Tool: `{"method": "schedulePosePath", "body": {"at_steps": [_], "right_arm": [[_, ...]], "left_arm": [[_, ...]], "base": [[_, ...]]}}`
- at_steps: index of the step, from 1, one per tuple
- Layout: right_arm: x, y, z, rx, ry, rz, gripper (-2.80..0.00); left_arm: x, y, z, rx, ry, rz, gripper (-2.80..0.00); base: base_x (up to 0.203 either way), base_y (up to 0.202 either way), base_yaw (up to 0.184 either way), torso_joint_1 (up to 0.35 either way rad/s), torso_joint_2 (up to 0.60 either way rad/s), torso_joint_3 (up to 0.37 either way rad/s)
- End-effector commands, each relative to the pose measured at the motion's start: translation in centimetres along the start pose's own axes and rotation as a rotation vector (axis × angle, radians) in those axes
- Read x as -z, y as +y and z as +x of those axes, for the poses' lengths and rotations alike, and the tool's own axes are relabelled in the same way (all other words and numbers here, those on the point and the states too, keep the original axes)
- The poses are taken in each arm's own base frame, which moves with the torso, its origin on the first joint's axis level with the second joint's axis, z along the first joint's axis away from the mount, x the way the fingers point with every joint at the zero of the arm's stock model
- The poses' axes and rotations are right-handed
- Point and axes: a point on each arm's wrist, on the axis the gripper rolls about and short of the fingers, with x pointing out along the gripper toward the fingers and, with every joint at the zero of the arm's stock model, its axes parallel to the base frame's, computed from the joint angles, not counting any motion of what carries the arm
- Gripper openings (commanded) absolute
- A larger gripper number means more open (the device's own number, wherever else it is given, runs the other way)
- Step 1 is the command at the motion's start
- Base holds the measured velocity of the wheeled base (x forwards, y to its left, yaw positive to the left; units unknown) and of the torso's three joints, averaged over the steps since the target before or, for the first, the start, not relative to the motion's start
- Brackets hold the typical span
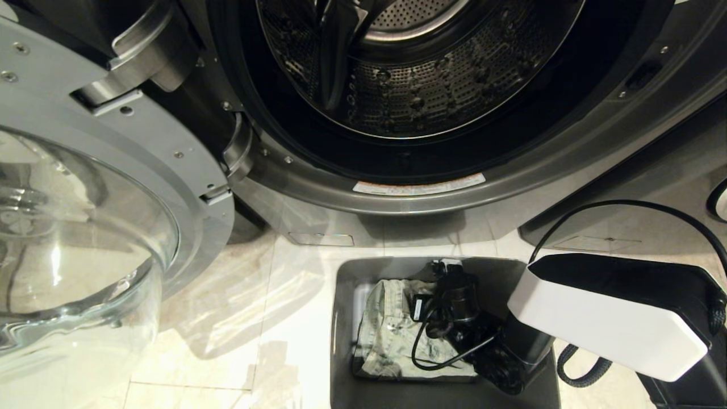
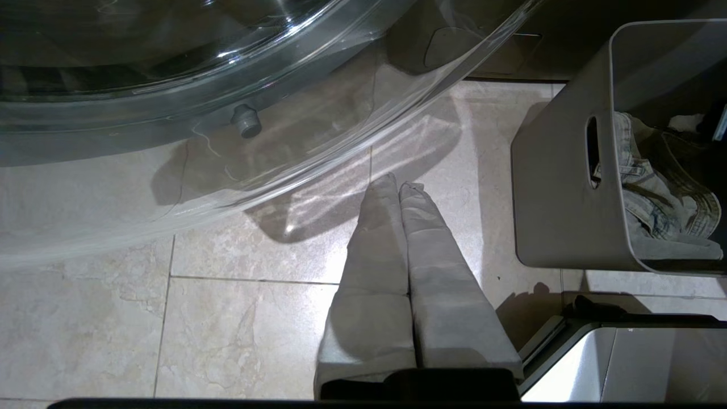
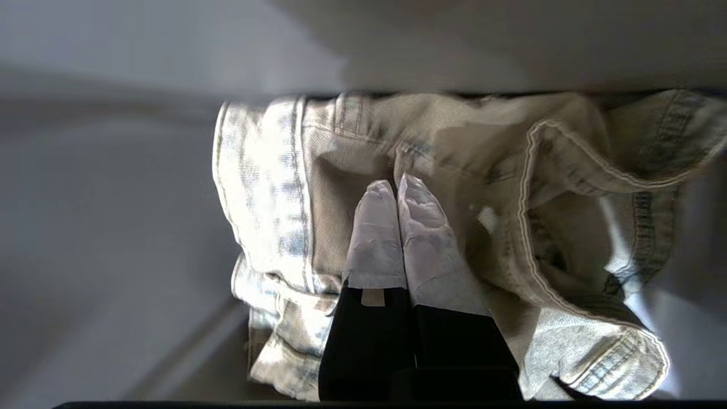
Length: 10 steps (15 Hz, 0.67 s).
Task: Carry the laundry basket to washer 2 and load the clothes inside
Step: Place the clothes into the washing machine
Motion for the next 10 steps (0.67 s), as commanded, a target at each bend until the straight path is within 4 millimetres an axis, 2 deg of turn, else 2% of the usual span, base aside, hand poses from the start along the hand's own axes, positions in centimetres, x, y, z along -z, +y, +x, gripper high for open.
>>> {"method": "schedulePosePath", "body": {"at_steps": [1,10], "right_arm": [[-0.8,0.2,-0.4,-0.006,-0.019,0.001,-2.80],[-1.0,-0.5,-3.1,0.000,0.023,-0.040,-2.80]], "left_arm": [[0.0,0.0,0.0,-0.001,0.001,0.000,-2.80],[0.0,0.0,0.0,-0.001,0.001,0.000,-2.80]], "base": [[0.000,0.000,0.000,0.000,0.00,0.000],[0.000,0.000,0.000,0.000,0.00,0.000]]}}
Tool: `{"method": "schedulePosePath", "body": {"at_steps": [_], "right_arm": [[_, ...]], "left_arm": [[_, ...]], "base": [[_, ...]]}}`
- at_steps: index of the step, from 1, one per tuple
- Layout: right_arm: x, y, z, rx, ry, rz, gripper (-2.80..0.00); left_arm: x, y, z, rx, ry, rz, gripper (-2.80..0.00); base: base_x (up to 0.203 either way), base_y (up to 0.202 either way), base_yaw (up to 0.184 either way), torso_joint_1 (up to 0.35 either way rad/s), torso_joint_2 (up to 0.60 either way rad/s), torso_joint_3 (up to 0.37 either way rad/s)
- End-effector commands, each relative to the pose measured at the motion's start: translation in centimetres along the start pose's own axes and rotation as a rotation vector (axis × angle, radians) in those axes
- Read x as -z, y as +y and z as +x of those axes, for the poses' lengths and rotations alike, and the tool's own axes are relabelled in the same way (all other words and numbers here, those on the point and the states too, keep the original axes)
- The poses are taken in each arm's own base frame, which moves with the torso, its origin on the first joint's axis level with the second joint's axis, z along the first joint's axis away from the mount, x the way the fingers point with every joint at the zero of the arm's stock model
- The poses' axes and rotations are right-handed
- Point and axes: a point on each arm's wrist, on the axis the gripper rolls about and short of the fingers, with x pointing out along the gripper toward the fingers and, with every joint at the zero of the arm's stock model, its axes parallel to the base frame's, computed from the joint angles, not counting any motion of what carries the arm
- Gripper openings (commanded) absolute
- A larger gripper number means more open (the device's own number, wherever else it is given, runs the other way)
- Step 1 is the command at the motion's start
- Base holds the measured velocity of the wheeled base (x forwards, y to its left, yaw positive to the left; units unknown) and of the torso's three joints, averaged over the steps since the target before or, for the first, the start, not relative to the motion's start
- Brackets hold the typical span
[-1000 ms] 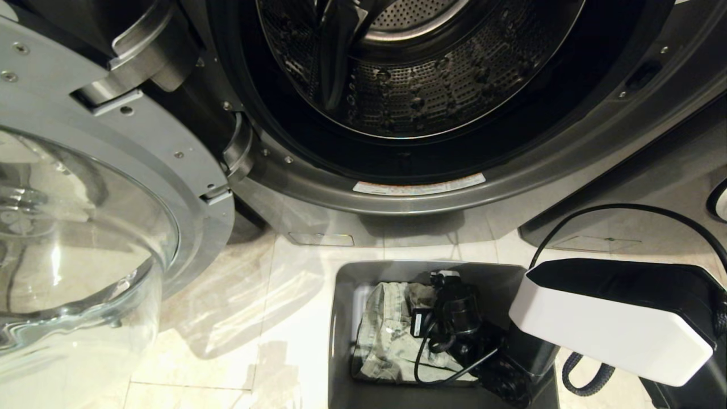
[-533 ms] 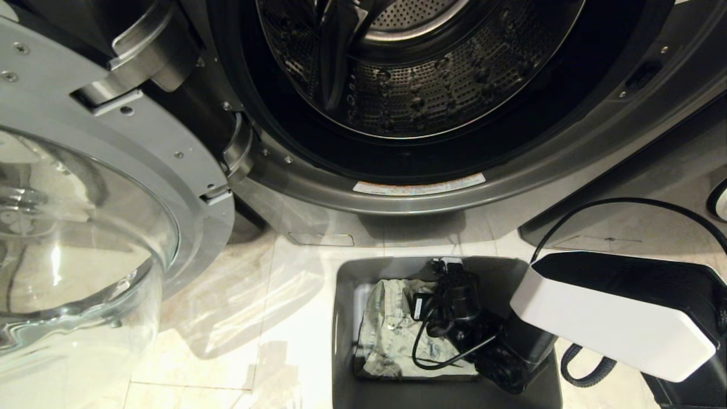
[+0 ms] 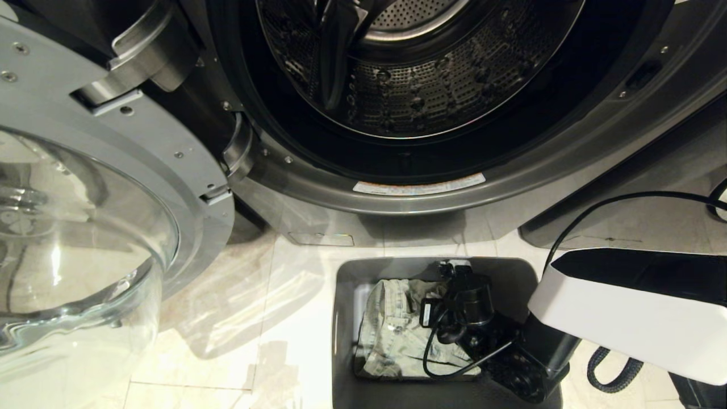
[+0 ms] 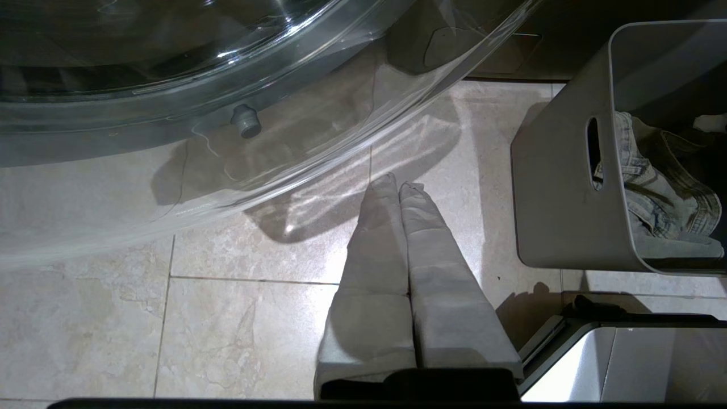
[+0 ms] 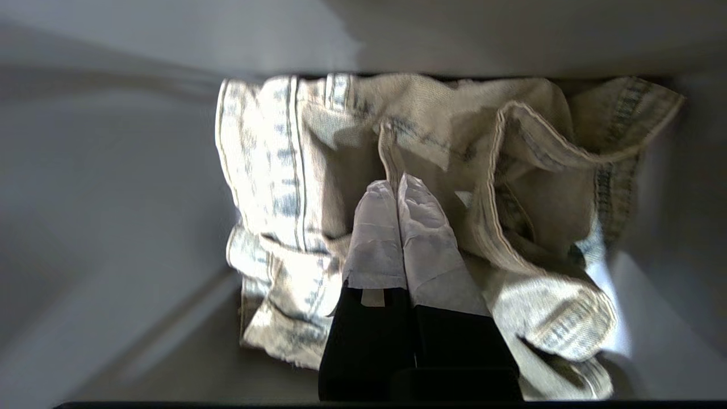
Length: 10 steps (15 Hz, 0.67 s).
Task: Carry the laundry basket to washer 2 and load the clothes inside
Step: Place the clothes into the washing machine
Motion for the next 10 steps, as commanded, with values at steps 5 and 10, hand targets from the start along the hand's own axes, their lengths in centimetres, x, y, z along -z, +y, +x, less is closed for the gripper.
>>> {"method": "schedulePosePath", "body": {"at_steps": [5,10], "right_arm": [[-0.35,-0.10,-0.71,0.001,-0.007,0.001,-2.80],[-0.39,-0.39,-1.23,0.007,-0.002,0.000,-2.80]], "left_arm": [[-0.01,0.00,0.01,0.000,0.001,0.000,-2.80],[-0.01,0.00,0.01,0.000,0.001,0.000,-2.80]], "base": [[0.000,0.000,0.000,0.000,0.00,0.000],[0.000,0.000,0.000,0.000,0.00,0.000]]}}
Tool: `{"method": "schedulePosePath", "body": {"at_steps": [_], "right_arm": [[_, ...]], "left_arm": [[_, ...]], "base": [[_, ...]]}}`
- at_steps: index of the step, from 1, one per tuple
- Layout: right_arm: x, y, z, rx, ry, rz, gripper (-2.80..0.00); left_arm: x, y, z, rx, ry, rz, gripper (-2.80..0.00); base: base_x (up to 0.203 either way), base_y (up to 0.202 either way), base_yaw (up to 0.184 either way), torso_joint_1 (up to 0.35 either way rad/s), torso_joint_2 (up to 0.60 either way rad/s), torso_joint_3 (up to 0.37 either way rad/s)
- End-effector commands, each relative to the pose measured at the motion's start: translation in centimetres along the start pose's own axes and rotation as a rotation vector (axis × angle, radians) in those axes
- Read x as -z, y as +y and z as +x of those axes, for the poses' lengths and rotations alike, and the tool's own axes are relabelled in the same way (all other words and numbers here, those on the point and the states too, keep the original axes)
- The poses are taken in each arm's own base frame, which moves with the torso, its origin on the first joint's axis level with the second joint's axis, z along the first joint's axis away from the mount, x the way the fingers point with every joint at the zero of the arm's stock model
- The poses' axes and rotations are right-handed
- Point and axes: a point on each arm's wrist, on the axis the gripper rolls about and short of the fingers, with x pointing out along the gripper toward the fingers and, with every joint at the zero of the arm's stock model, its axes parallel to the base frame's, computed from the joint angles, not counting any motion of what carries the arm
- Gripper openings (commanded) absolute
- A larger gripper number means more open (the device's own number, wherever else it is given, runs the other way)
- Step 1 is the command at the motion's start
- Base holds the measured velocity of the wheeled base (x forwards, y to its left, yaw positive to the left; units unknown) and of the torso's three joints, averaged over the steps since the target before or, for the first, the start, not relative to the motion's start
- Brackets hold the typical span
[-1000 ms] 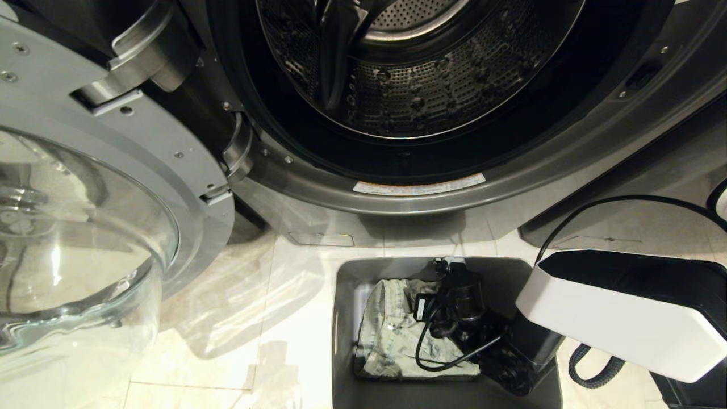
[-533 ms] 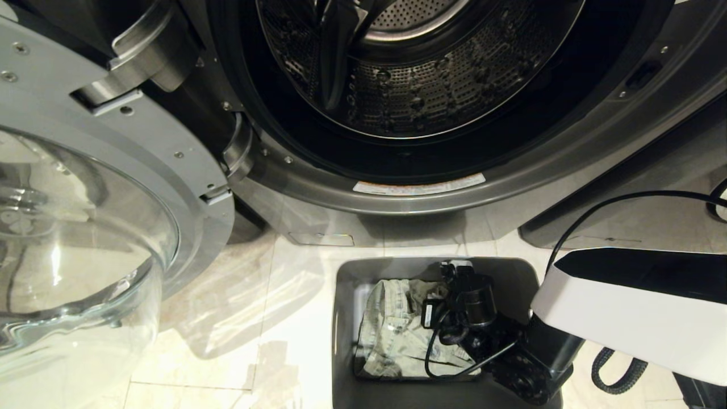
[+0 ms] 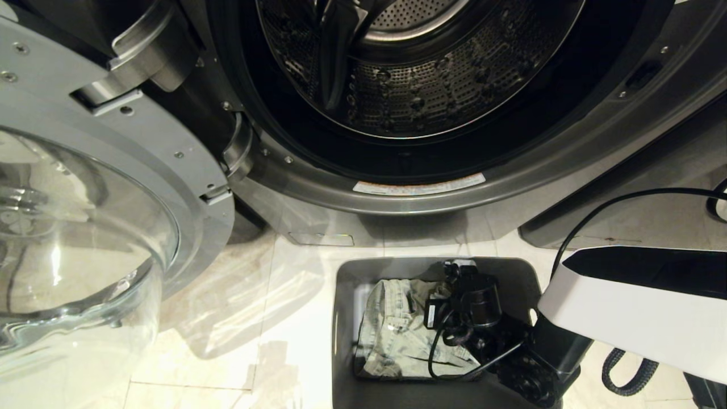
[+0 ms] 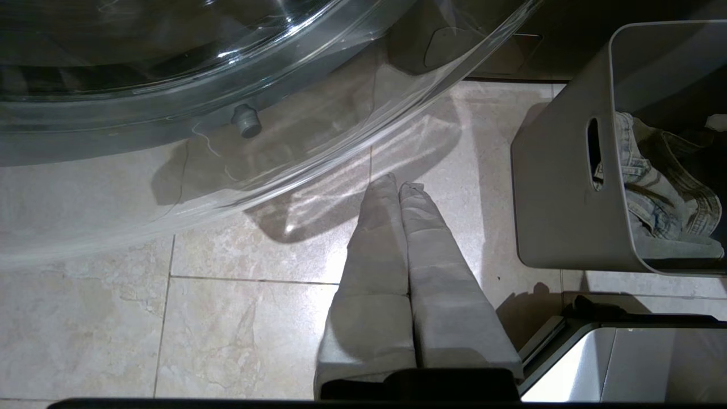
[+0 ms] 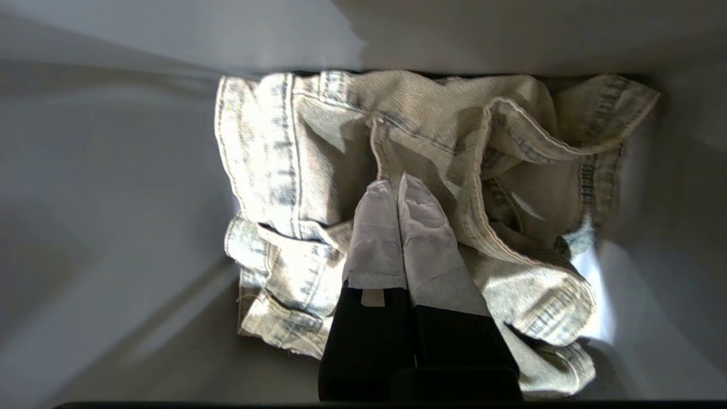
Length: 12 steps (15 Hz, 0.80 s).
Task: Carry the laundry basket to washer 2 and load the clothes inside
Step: Place the clothes into the washing machine
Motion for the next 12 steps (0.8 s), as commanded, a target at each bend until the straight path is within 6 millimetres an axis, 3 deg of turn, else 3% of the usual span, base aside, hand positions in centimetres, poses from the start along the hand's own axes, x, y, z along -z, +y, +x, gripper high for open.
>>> {"method": "schedulePosePath", "body": {"at_steps": [1,7,12], "right_arm": [[0.00,-0.13,-0.39,0.001,0.001,0.002,-2.80],[0.16,-0.24,-0.55,0.002,0.009,0.000,-2.80],[0.32,-0.19,-0.48,-0.005,0.016,-0.005,-2.80]], "left_arm": [[-0.01,0.00,0.01,0.002,0.001,0.002,-2.80],[-0.01,0.00,0.01,0.004,0.001,0.007,-2.80],[-0.02,0.00,0.01,0.004,-0.001,0.007,-2.80]], "base": [[0.000,0.000,0.000,0.000,0.00,0.000],[0.000,0.000,0.000,0.000,0.00,-0.005],[0.000,0.000,0.000,0.000,0.00,-0.170]]}}
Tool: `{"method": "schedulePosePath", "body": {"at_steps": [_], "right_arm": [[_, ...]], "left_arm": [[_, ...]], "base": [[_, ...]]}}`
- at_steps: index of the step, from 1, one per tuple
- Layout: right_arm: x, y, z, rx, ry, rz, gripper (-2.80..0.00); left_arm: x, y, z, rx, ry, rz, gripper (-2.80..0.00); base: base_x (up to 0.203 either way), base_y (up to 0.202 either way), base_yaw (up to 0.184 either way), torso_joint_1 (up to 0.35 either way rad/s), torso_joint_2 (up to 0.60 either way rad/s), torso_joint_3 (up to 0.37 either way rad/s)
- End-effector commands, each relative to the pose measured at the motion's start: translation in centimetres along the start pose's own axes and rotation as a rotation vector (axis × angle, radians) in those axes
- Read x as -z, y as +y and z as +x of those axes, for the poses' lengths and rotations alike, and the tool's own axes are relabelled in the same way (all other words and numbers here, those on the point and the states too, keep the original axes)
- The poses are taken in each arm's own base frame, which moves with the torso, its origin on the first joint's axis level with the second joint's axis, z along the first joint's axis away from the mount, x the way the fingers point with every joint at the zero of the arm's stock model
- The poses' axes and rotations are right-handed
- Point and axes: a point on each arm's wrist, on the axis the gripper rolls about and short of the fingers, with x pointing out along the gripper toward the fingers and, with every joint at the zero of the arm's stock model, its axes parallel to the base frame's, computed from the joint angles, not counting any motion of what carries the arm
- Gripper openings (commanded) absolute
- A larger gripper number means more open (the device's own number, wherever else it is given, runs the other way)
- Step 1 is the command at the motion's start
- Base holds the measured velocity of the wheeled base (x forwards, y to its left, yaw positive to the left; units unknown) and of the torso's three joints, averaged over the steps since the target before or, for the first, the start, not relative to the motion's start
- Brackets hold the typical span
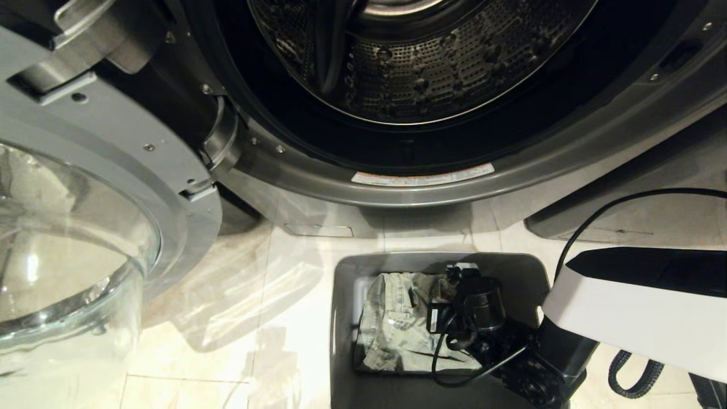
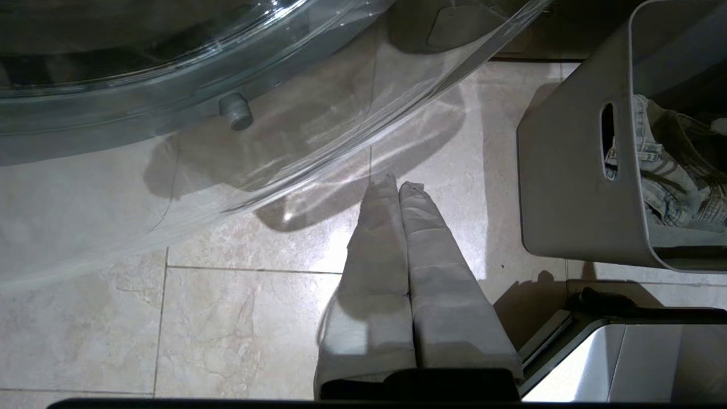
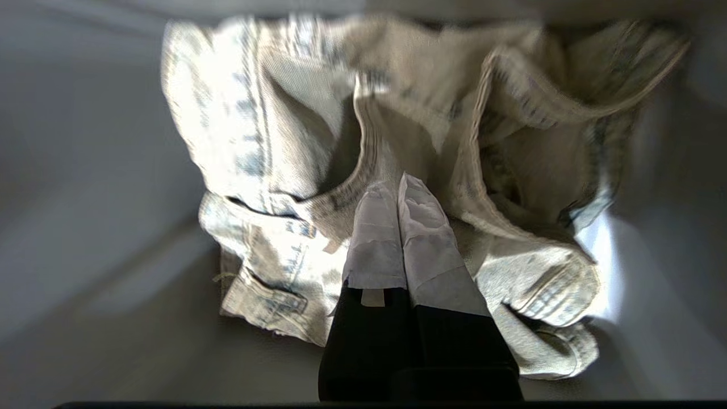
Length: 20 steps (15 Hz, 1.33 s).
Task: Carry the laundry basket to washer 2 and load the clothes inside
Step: Place the clothes into the washing machine
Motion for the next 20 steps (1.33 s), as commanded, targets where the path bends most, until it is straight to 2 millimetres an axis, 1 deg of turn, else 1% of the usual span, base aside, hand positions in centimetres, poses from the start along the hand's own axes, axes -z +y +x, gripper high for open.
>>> {"method": "schedulePosePath", "body": {"at_steps": [1,6,8,9,12,13,14,16,18,20], "right_arm": [[0.1,0.1,0.1,-0.005,-0.001,0.000,-2.80],[-0.3,0.7,-0.1,-0.055,-0.002,-0.043,-2.80],[-1.0,0.9,-0.7,-0.064,-0.019,-0.056,-2.80],[-1.6,1.0,-1.2,-0.070,-0.034,-0.059,0.00],[-4.5,1.4,-3.0,-0.103,-0.094,-0.039,0.00],[-5.0,1.5,-3.6,-0.126,-0.079,-0.042,0.00],[-4.9,1.9,-3.7,-0.154,-0.052,-0.048,0.00],[-4.2,2.1,-3.3,-0.161,-0.035,-0.061,0.00],[-3.3,2.3,-2.0,-0.159,-0.030,-0.058,0.00],[-2.5,2.7,-1.7,-0.185,-0.011,-0.067,0.00]], "left_arm": [[0.0,0.0,0.0,-0.001,0.001,0.000,-2.80],[0.0,0.0,0.0,-0.002,0.004,-0.001,-2.80],[0.0,0.0,0.0,-0.004,0.002,-0.014,-2.80],[0.0,0.0,0.0,-0.003,0.002,-0.017,-2.80],[0.0,0.0,0.0,-0.003,0.002,-0.017,-2.80],[0.0,0.0,0.0,-0.003,0.002,-0.017,-2.80],[0.0,0.0,0.0,-0.003,0.002,-0.017,-2.80],[0.0,0.0,0.0,-0.003,0.002,-0.017,-2.80],[0.0,0.0,0.0,-0.003,0.002,-0.017,-2.80],[0.0,0.0,0.0,-0.003,0.002,-0.017,-2.80]], "base": [[0.000,0.000,0.000,-0.002,0.00,-0.188],[0.000,0.000,0.000,0.003,0.00,-0.176],[0.000,0.000,0.000,0.001,0.00,-0.051],[0.000,0.000,0.000,0.000,0.00,0.000],[0.000,0.000,0.000,0.000,0.00,0.000],[0.000,0.000,0.000,0.000,0.00,0.000],[0.000,0.000,0.000,0.000,0.00,0.000],[0.000,0.000,0.000,0.000,0.00,0.000],[0.000,0.000,0.000,0.000,0.00,0.000],[0.000,0.000,0.000,0.000,0.00,0.000]]}}
